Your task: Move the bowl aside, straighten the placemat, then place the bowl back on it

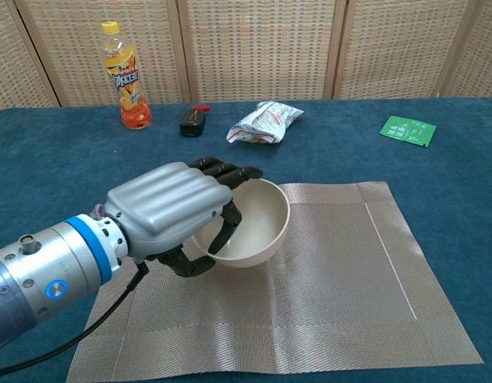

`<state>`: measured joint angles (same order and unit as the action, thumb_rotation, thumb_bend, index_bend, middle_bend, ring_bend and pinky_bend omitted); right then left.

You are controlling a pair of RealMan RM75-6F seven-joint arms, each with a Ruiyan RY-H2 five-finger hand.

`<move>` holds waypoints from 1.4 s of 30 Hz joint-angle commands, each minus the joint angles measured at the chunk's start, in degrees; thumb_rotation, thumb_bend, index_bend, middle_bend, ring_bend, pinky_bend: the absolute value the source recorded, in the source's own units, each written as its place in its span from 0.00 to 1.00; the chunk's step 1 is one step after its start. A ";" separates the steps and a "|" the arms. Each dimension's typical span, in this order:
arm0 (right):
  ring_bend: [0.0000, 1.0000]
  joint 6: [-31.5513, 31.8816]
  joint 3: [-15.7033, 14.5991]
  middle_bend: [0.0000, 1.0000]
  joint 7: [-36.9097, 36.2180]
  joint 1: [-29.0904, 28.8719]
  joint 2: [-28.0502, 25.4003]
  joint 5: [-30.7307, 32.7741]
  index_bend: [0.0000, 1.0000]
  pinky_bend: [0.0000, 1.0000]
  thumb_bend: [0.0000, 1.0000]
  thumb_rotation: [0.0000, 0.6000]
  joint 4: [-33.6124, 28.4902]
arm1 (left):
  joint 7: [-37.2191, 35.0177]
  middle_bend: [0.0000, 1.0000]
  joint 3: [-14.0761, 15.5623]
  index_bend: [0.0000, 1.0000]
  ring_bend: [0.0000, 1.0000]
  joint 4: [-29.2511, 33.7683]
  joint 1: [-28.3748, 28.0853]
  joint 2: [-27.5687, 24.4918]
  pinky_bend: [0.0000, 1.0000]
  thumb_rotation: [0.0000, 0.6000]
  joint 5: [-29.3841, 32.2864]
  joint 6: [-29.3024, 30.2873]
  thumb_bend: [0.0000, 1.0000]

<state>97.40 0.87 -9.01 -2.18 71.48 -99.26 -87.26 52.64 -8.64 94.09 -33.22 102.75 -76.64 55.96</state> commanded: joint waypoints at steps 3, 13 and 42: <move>0.00 0.18 0.07 0.00 -0.52 0.03 -0.10 0.04 0.07 0.00 0.20 1.00 0.03 | 6.12 0.00 -1.02 0.63 0.00 -0.20 -2.45 2.38 0.00 1.00 5.47 -0.55 0.45; 0.00 1.15 0.10 0.00 -1.34 0.25 -0.33 -0.46 0.07 0.00 0.20 1.00 -0.04 | 10.87 0.00 -0.25 0.50 0.00 0.04 -4.44 3.68 0.00 1.00 11.59 1.01 0.36; 0.00 -2.50 0.51 0.00 6.75 -0.12 1.75 2.24 0.06 0.00 0.20 1.00 0.43 | -19.70 0.00 15.09 0.00 0.00 9.00 14.12 -24.76 0.00 1.00 -13.62 32.52 0.17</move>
<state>95.42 1.30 -3.40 -2.22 72.87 -97.43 -86.92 38.28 3.50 105.16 -23.35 81.98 -87.01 83.41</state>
